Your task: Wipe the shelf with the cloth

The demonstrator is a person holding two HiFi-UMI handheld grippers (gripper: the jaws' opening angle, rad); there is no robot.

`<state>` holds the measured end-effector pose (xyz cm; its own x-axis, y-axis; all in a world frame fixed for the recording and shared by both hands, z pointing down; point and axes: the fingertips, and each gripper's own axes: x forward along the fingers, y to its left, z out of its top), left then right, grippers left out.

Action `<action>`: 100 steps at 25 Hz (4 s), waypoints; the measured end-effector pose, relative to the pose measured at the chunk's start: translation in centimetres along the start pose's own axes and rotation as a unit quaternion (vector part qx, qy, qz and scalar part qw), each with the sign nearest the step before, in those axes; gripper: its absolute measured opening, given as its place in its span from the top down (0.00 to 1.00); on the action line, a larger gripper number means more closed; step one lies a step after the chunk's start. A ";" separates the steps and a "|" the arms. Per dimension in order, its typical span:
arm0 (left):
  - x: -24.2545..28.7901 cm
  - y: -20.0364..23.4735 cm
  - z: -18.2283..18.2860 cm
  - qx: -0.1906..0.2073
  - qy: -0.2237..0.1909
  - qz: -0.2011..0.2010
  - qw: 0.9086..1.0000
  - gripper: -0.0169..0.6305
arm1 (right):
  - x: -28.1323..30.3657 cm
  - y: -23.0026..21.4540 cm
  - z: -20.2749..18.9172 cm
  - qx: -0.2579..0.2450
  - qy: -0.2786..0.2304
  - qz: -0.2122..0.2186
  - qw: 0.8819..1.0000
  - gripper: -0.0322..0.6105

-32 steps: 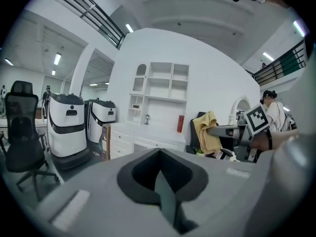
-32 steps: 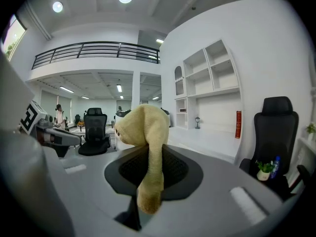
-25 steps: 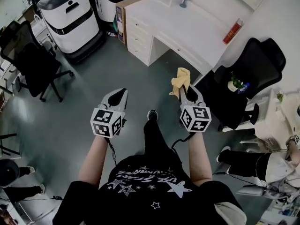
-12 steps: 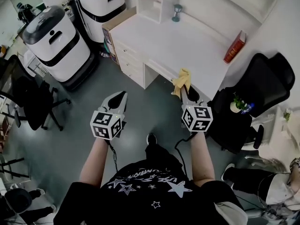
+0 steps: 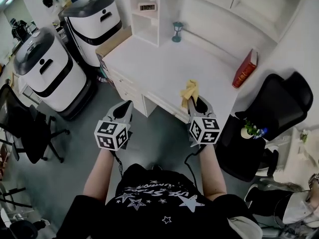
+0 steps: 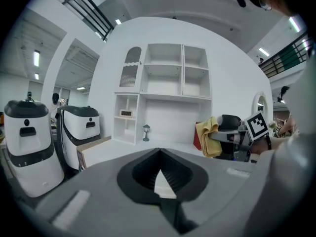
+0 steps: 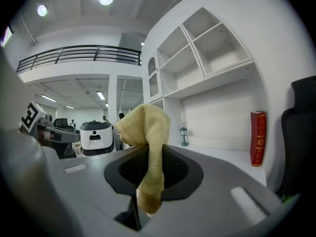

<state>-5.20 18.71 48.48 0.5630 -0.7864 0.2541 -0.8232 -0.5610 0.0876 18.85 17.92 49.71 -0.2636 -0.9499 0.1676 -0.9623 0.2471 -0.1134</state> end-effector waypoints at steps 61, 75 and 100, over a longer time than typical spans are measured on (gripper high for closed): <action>38.7 22.5 37.7 0.122 -0.171 -0.108 0.972 0.97 | 38.2 -3.8 39.5 -0.140 -0.210 0.019 0.967 0.82; 38.8 21.9 43.5 0.136 -0.200 -0.028 0.970 0.97 | 43.8 -3.9 51.2 -0.197 -0.270 0.093 0.938 0.82; 40.5 22.9 47.6 0.143 -0.213 -0.008 0.967 0.97 | 52.0 -9.4 60.0 -0.182 -0.289 0.024 0.940 0.82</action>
<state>2.25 -38.29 14.93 0.6042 -0.7786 -0.1697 -0.7949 -0.5740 -0.1965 18.16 -45.30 0.76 -0.3282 -0.8554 -0.4008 -0.9371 0.2412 0.2525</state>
